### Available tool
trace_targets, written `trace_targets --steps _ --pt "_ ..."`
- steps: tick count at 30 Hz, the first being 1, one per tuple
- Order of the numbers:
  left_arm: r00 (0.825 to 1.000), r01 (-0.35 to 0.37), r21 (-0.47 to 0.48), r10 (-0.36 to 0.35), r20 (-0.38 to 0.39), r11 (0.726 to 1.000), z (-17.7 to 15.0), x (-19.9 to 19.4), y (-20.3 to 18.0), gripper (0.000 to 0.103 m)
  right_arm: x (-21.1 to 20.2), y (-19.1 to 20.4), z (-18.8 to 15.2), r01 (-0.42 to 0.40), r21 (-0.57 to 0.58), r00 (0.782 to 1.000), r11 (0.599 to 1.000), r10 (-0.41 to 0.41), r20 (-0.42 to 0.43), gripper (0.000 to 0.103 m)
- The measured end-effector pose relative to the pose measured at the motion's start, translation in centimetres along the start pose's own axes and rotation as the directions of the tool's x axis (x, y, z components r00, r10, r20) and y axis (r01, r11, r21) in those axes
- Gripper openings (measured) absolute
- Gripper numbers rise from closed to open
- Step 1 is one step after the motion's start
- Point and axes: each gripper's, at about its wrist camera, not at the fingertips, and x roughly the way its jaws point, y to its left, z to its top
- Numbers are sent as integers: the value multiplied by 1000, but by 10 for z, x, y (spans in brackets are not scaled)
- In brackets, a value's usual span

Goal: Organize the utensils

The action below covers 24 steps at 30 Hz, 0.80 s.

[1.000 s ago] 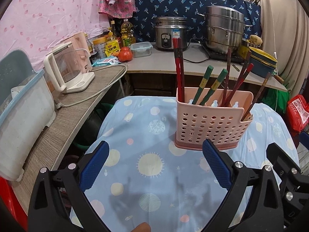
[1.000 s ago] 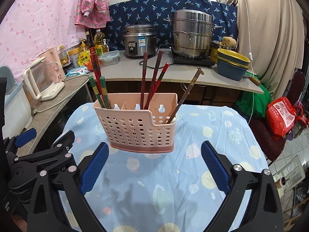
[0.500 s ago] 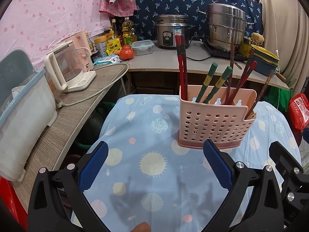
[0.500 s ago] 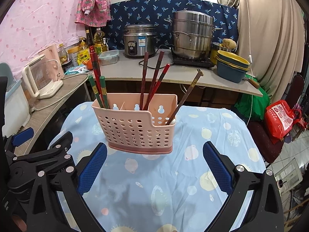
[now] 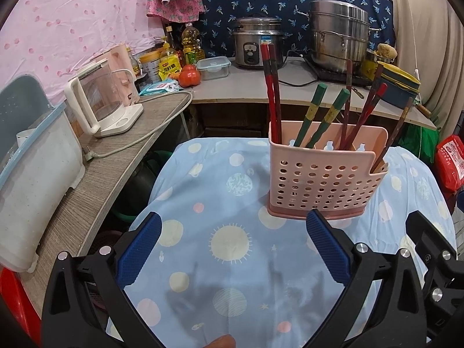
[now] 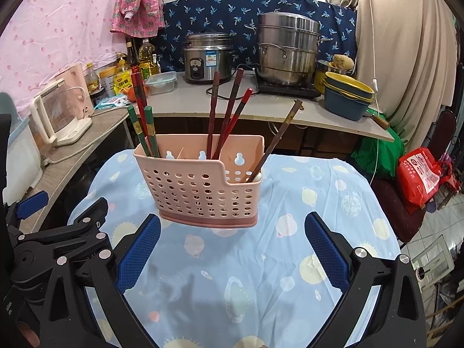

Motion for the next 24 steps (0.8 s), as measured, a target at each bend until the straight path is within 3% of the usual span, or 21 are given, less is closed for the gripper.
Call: trace_targets --steps 24 --pt "1000 -22 0 22 -3 1000 0 2 3 95 5 3 -3 7 -14 1000 1000 -7 -8 96"
